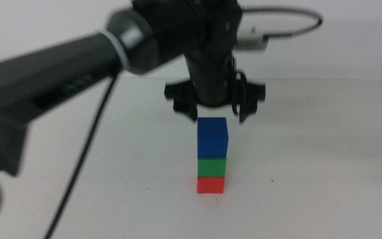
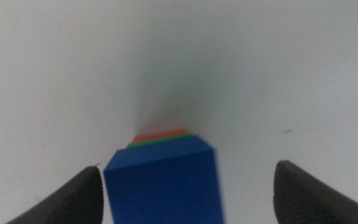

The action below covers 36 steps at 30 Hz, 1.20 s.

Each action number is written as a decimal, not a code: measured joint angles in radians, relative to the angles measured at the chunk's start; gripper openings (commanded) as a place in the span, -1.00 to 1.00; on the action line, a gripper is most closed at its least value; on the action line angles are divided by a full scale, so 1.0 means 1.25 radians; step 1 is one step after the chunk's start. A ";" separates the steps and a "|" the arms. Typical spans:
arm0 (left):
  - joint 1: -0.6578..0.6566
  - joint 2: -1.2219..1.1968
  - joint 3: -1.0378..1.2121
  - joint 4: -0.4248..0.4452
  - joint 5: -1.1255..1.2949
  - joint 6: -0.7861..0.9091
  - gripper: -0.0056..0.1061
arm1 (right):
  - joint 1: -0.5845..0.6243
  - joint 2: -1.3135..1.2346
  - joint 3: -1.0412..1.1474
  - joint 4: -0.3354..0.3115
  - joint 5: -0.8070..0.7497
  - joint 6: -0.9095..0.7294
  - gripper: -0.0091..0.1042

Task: Stack red cubes first, then green, then blue cubes in a specific spot.

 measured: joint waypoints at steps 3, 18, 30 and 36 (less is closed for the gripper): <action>0.000 -0.063 -0.031 0.010 0.000 0.018 0.78 | 0.000 0.000 0.000 0.000 0.000 0.000 0.80; 0.173 -0.568 0.245 0.069 -0.007 0.376 0.78 | 0.000 0.000 0.000 0.000 0.000 0.000 0.80; 0.581 -1.066 0.713 -0.136 -0.273 0.609 0.78 | 0.000 -0.006 0.000 0.000 0.000 0.000 0.80; 0.597 -1.140 0.754 -0.147 -0.261 0.614 0.78 | 0.000 -0.007 0.000 0.000 0.000 0.000 0.80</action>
